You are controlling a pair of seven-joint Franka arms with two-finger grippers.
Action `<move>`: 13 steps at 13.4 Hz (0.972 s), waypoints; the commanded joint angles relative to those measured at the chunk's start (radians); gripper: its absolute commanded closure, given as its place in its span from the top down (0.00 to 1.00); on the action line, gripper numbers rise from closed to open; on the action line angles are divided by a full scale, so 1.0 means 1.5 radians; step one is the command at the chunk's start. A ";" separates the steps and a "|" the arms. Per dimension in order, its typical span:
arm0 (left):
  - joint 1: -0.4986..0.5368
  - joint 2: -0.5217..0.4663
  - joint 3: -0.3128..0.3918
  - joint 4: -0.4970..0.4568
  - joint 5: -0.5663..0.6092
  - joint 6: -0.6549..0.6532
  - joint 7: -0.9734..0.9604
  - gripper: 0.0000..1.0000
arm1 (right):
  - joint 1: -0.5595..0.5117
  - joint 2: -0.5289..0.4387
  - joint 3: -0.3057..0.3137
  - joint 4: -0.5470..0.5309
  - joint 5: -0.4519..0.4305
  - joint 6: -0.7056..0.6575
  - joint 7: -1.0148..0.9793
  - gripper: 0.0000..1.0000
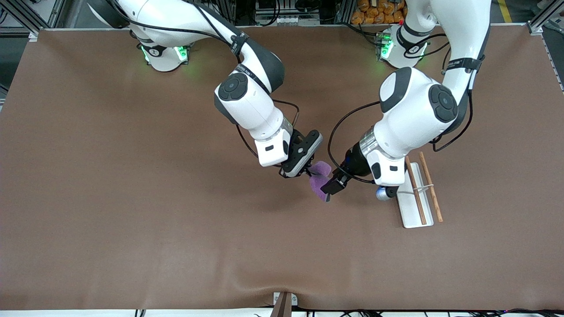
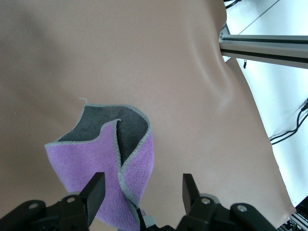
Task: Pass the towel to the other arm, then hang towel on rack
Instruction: 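Grasp the towel with the left gripper beside the right gripper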
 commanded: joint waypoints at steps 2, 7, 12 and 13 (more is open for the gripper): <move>-0.005 0.012 0.004 0.015 -0.013 0.002 -0.011 0.71 | 0.008 -0.007 -0.006 0.003 0.000 -0.005 0.016 0.00; -0.015 0.035 0.004 0.017 -0.013 0.002 -0.011 0.64 | 0.009 -0.007 -0.006 0.003 0.000 -0.005 0.016 0.00; -0.016 0.034 0.004 0.018 -0.047 0.002 -0.013 0.56 | 0.008 -0.007 -0.006 0.003 -0.001 -0.005 0.016 0.00; -0.016 0.034 0.004 0.018 -0.048 0.002 -0.013 0.54 | 0.008 -0.007 -0.006 0.003 -0.001 -0.005 0.016 0.00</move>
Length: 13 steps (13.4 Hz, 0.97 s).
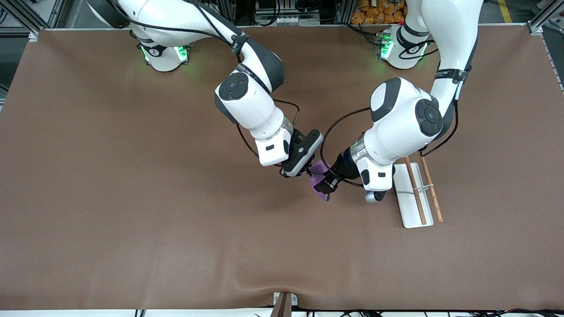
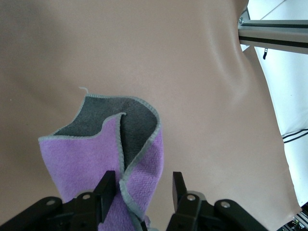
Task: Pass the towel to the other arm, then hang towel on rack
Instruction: 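Grasp the towel with the left gripper beside the right gripper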
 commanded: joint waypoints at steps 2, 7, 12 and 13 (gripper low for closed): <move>-0.005 0.005 0.004 0.014 -0.017 0.001 -0.011 0.41 | 0.008 -0.007 -0.005 0.003 -0.001 -0.005 0.015 0.00; -0.005 0.008 0.004 0.015 -0.016 0.001 -0.009 0.00 | 0.007 -0.007 -0.006 0.003 0.000 -0.005 0.015 0.00; -0.001 -0.010 0.007 0.021 0.021 -0.006 0.000 0.00 | 0.006 -0.008 -0.007 0.003 0.002 -0.004 0.015 0.06; 0.003 -0.018 0.005 0.031 0.064 -0.022 0.004 0.00 | 0.006 -0.009 -0.007 0.003 0.002 -0.005 0.015 0.12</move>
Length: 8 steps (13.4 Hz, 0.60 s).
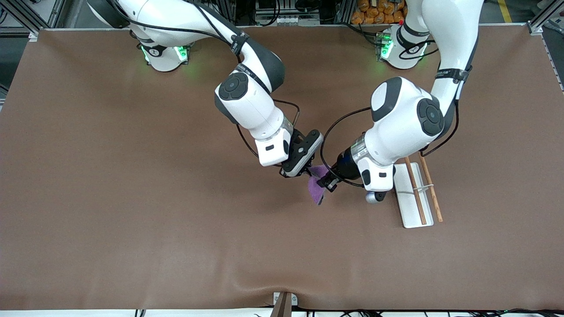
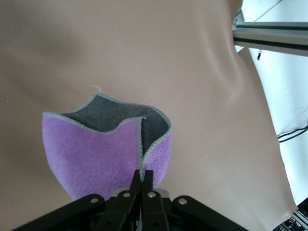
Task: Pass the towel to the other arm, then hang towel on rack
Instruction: 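Open the right gripper and withdraw while the left gripper holds towel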
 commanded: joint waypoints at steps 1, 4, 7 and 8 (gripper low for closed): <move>0.007 -0.024 0.003 0.021 0.078 -0.052 0.013 0.00 | 0.005 -0.009 -0.006 0.001 0.002 -0.004 0.014 0.24; 0.037 -0.033 0.006 0.057 0.086 -0.126 0.093 0.00 | -0.001 -0.009 -0.006 -0.002 0.002 -0.004 0.011 1.00; 0.079 -0.054 0.009 0.070 0.088 -0.181 0.217 0.00 | -0.012 -0.019 -0.007 -0.003 0.003 -0.006 0.015 1.00; 0.094 -0.059 0.009 0.069 0.089 -0.186 0.266 0.00 | -0.017 -0.027 -0.009 -0.009 0.002 -0.013 0.015 1.00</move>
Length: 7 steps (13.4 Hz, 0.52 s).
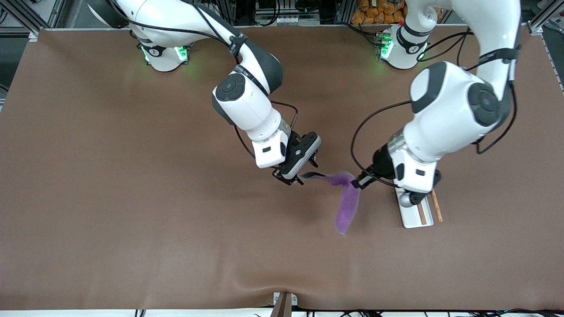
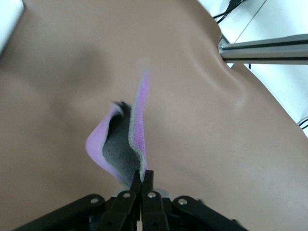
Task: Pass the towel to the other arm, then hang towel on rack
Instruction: 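Open the right gripper and withdraw while the left gripper holds towel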
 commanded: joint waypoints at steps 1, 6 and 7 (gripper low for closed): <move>0.034 -0.025 -0.001 0.002 0.017 -0.044 0.100 0.00 | -0.028 -0.034 -0.001 -0.020 0.002 -0.026 0.012 1.00; 0.077 -0.023 -0.001 -0.004 0.046 -0.095 0.231 0.00 | -0.127 -0.075 -0.003 -0.029 0.000 -0.159 0.011 1.00; 0.080 -0.021 -0.001 -0.005 0.069 -0.107 0.276 0.00 | -0.154 -0.085 -0.004 -0.030 0.000 -0.196 0.011 1.00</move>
